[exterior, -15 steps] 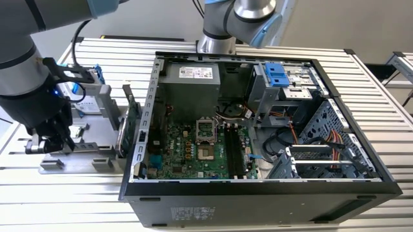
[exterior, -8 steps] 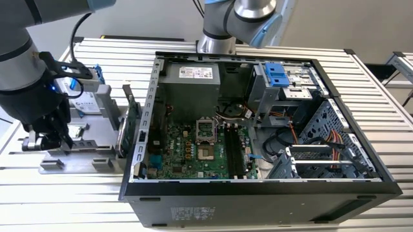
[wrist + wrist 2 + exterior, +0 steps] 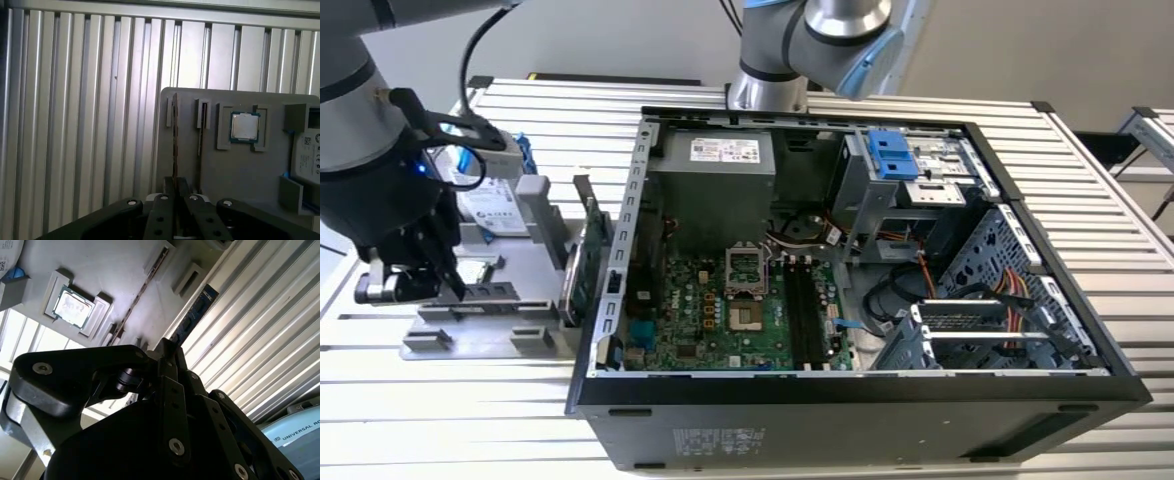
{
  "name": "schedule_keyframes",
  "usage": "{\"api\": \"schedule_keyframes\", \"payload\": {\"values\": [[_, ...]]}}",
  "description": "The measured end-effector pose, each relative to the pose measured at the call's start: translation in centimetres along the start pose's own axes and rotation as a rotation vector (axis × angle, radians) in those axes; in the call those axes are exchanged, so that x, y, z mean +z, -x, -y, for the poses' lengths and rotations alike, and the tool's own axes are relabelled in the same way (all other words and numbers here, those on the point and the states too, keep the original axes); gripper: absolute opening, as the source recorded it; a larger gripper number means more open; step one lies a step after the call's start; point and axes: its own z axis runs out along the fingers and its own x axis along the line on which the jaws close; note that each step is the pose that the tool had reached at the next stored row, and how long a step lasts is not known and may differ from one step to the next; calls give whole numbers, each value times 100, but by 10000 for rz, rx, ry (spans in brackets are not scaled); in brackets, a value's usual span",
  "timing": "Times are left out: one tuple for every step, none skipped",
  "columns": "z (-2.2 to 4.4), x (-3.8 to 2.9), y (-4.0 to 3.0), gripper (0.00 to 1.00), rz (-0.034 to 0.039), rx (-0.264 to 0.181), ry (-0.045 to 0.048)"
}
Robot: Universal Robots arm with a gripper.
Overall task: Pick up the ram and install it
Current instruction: 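Pick up the ram and move it above insertion slot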
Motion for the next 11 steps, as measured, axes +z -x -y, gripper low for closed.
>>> {"api": "schedule_keyframes", "payload": {"values": [[0, -14, 0, 0, 0, 1, 0], [-1, -26, 0, 0, 0, 2, 0], [-1, -38, 0, 0, 0, 3, 0], [-2, -51, 0, 0, 1, 4, -1], [-2, -65, 0, 0, 1, 4, -1], [-3, -80, 0, 0, 1, 5, -1], [-3, -93, -1, 0, 0, 5, 0], [-3, -107, -1, 0, 0, 6, 0], [-3, -118, -1, 0, 1, 6, -1], [-3, -128, -1, 0, 1, 7, -1], [-4, -139, -1, 0, 1, 8, -1]]}}
